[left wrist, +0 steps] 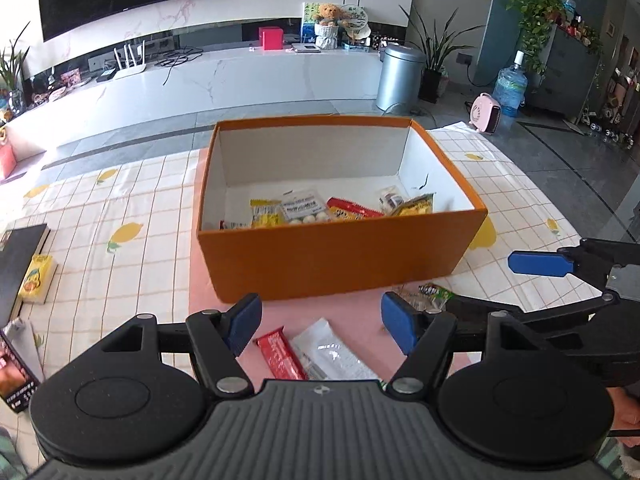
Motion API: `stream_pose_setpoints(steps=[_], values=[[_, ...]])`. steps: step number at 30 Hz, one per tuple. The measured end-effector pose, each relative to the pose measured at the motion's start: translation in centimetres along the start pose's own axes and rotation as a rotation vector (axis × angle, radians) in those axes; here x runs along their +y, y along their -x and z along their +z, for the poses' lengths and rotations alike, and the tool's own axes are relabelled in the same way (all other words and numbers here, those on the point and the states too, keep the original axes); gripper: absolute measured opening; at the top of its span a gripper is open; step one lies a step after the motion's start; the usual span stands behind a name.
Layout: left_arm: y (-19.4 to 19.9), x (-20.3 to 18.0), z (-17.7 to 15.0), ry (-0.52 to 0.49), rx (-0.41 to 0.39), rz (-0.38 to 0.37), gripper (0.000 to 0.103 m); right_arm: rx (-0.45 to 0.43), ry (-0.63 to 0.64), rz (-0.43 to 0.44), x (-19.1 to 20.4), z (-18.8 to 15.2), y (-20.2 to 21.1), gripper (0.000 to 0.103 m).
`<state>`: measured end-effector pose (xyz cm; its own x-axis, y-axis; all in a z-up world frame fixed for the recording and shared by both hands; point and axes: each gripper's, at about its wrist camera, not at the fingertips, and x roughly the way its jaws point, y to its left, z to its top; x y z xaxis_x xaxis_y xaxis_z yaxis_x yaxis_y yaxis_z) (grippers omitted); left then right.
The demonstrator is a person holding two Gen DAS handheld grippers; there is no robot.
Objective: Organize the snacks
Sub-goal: 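Withdraw both tools from the box back toward the remaining snacks, then grasp the red snack bar with left tool while right tool grasps the clear nut packet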
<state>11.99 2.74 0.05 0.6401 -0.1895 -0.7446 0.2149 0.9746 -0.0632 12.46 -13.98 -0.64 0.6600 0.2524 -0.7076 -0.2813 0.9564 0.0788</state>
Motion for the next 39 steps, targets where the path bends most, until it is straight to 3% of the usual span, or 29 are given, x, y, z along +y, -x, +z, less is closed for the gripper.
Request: stream_pose_setpoints(steps=[10, 13, 17, 24, 28, 32, 38, 39], values=[[0.0, 2.2, -6.7, 0.098, 0.01, 0.001, 0.08, 0.004, -0.132, -0.049, 1.1, -6.9, -0.7, 0.074], [-0.8, 3.1, -8.2, 0.166, 0.022, -0.014, 0.078, 0.009, -0.168, -0.058, 0.7, -8.2, -1.3, 0.065], [-2.1, 3.4, -9.2, 0.224, 0.021, -0.023, 0.074, 0.015, -0.21, -0.058, 0.0, -9.5, -2.4, 0.061], [-5.2, 2.8, -8.8, 0.257, 0.048, 0.001, 0.068, 0.015, -0.246, -0.027, -0.5, -8.6, -4.4, 0.056], [-6.8, 2.6, -8.8, 0.26, 0.063, 0.031, 0.056, 0.012, -0.28, -0.018, -0.8, -8.1, -5.7, 0.055], [-7.4, 2.7, -8.9, 0.254, 0.076, 0.034, 0.047, 0.008, -0.304, -0.011, -0.8, -7.5, -6.7, 0.048], [-7.7, 2.7, -8.9, 0.227, 0.069, 0.034, 0.045, 0.025, -0.324, -0.02, -1.0, -7.2, -8.3, 0.042], [-7.8, 2.6, -8.9, 0.221, 0.068, 0.032, 0.045, 0.027, -0.329, -0.016, -1.1, -7.2, -8.5, 0.037]])
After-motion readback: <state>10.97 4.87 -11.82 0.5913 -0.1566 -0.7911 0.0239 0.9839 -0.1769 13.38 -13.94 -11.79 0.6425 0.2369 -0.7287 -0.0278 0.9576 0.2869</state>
